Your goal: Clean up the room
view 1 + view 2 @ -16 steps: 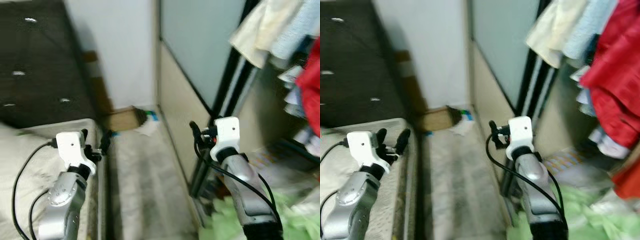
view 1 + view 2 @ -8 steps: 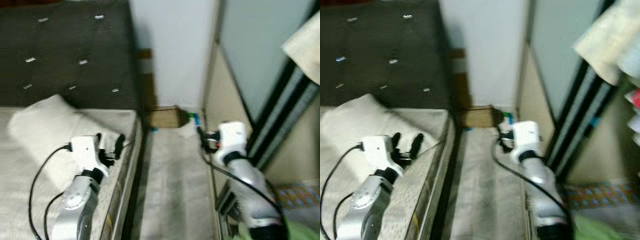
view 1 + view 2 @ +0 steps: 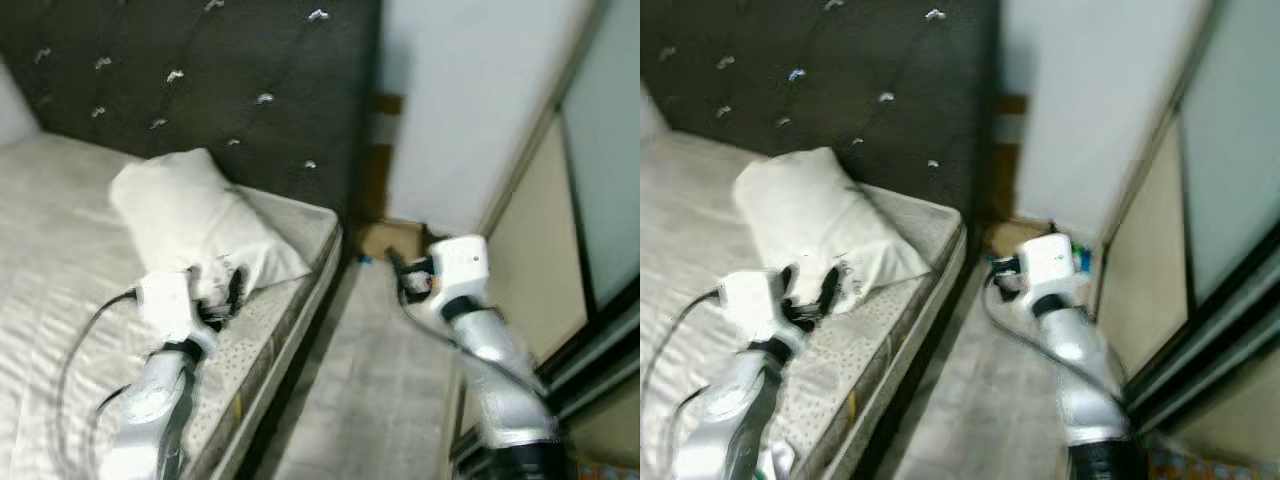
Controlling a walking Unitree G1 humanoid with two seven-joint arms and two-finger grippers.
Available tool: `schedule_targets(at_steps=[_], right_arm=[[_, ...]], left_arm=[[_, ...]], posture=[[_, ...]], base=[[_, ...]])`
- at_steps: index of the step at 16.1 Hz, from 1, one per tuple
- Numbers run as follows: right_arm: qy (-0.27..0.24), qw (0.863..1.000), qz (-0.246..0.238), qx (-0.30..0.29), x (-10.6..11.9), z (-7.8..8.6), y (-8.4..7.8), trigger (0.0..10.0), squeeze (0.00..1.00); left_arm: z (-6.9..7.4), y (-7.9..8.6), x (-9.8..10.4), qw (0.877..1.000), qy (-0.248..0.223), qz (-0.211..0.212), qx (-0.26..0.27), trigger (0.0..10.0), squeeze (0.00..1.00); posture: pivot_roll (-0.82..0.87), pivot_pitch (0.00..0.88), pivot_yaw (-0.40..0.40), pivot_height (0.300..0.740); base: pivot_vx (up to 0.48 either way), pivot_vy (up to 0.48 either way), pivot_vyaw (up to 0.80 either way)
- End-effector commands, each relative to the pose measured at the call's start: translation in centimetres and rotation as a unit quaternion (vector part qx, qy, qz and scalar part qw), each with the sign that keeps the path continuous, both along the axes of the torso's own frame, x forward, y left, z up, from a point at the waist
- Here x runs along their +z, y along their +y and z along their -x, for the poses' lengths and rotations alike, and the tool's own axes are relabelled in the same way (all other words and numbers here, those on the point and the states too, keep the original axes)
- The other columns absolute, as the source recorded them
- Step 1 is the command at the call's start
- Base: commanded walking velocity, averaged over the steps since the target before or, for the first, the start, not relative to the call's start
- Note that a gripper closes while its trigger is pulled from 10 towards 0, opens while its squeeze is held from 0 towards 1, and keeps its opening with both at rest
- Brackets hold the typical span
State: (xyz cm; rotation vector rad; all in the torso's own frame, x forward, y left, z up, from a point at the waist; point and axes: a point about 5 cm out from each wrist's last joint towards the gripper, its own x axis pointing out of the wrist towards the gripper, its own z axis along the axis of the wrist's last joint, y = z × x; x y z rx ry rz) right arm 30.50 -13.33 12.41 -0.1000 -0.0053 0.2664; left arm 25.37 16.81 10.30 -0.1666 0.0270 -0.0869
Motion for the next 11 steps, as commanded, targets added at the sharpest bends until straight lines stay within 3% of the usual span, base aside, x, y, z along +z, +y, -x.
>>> schedule_targets(at_steps=[1, 11], right_arm=[[-0.004, 1.000, 0.009, -0.006, 0.20, 0.04, -0.75, 10.0, 0.00], [-0.001, 1.000, 0.008, -0.002, -0.05, 0.29, -0.62, 10.0, 0.00]], left_arm=[[-0.04, -0.50, 0.39, 1.000, -0.008, 0.000, -0.006, 10.0, 0.00], [-0.51, -0.50, 0.45, 1.000, -0.009, -0.009, -0.012, 10.0, 0.00]], posture=[[0.03, 0.022, -0.024, 0.740], [0.03, 0.010, -0.021, 0.740]], base=[[0.000, 0.000, 0.80], [0.000, 0.000, 0.80]])
